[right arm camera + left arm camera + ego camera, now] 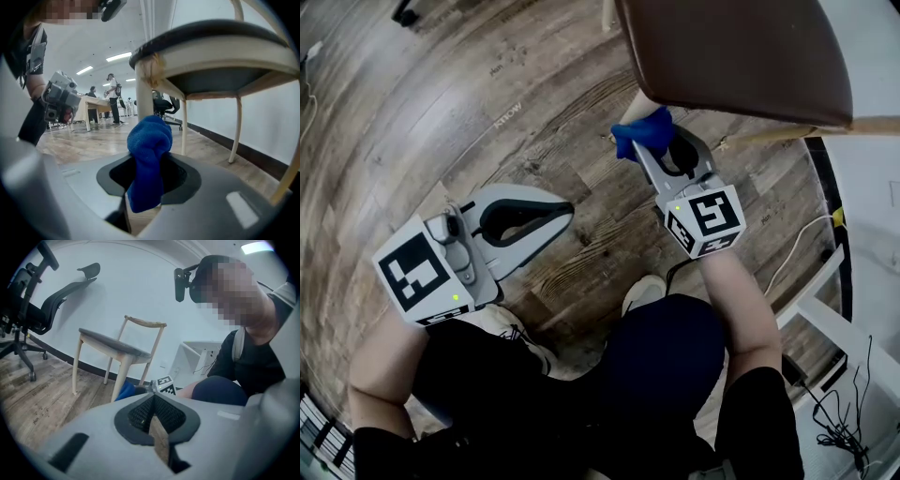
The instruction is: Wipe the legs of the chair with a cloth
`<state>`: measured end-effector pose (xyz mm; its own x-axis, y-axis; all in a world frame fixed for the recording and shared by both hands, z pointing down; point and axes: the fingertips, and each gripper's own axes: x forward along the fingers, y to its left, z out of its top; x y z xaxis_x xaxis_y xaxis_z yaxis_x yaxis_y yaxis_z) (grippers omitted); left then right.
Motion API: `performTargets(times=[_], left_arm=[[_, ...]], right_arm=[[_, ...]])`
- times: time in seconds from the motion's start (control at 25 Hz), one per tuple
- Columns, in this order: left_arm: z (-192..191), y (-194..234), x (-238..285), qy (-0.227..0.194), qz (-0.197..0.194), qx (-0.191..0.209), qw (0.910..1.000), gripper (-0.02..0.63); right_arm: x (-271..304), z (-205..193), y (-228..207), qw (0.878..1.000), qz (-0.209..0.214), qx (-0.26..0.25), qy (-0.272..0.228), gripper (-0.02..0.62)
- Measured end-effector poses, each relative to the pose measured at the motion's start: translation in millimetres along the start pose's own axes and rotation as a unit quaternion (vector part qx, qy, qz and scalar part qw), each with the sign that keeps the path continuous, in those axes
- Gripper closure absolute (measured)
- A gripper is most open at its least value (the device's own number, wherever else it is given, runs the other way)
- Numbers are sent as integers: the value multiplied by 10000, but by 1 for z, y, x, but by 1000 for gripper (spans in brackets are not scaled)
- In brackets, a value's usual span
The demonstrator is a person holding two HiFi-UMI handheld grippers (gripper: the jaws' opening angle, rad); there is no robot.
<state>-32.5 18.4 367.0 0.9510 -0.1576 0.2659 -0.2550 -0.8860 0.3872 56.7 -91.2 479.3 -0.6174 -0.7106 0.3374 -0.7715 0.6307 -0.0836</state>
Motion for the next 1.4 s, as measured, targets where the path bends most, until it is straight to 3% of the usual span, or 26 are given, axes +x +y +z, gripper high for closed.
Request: performTargets(times=[0.28, 0.52, 0.68, 1.12, 1.4], left_arm=[[-3, 4, 3, 14, 9, -73, 10000, 600], [-4, 9, 1, 6, 62, -165, 9998, 600], [-3, 10, -2, -33, 87, -192, 9998, 600], [-7, 8, -4, 46, 76, -215, 9997, 600], [-2, 1, -6, -1, 56, -107, 9999, 600]], right_arm=[[41, -95, -10, 9946, 100, 184, 1020, 448], [69, -174, -25, 9767, 152, -187, 2134, 448], [80, -202, -31, 9658, 149, -245, 2576, 448], [81, -205, -34, 9642, 94, -135, 2645, 448], [63, -154, -27, 9796, 48, 23, 2010, 448]])
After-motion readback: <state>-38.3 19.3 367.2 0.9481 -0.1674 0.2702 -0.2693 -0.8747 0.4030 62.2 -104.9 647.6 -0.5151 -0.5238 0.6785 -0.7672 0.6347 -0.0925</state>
